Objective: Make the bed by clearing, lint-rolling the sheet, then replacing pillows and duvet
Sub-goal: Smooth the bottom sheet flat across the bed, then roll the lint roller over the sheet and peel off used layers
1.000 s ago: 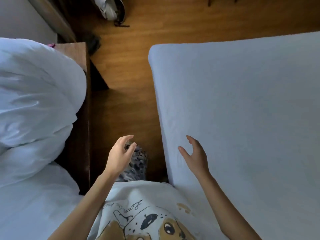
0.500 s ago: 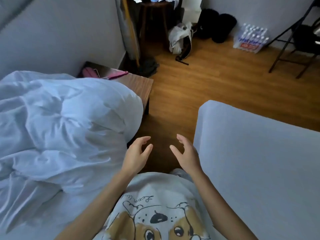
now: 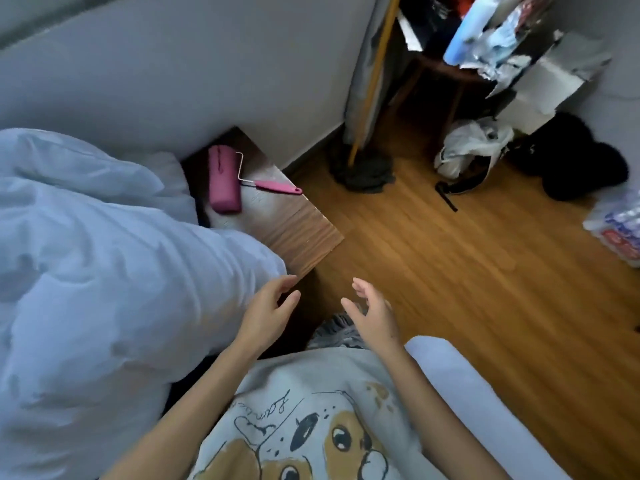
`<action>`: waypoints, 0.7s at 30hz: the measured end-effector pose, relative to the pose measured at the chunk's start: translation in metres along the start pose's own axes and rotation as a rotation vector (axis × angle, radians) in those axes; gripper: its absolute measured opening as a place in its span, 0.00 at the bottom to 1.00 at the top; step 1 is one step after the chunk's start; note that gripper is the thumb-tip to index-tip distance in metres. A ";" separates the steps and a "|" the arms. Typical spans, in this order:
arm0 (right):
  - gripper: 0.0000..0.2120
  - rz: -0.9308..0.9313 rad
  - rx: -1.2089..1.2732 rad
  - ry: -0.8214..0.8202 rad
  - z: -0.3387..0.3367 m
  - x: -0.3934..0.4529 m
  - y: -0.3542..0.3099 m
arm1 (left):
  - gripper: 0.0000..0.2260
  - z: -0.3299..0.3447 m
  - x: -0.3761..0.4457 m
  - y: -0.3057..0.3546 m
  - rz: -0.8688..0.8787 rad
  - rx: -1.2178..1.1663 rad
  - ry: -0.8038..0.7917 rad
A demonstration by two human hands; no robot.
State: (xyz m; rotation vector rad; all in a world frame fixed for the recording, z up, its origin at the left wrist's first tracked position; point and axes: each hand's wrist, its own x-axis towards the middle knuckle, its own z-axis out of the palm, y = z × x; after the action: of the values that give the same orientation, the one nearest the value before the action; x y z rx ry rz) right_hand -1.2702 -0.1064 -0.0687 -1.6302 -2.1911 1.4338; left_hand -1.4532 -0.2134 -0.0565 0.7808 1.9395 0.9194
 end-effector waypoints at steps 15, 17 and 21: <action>0.22 -0.275 -0.459 -0.346 -0.107 0.246 -0.072 | 0.13 0.022 0.141 0.053 -0.398 -0.255 0.515; 0.22 -0.309 -0.492 -0.366 -0.089 0.267 -0.091 | 0.13 0.005 0.166 0.050 -0.407 -0.267 0.549; 0.22 -0.351 -0.538 -0.412 -0.044 0.304 -0.130 | 0.16 -0.036 0.210 0.039 -0.412 -0.168 0.588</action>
State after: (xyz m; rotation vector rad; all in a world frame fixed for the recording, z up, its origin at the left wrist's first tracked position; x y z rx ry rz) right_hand -1.4744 0.1556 -0.0912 -1.0027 -3.1132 1.2291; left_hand -1.5746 -0.0387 -0.0970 -0.0126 2.3566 1.1092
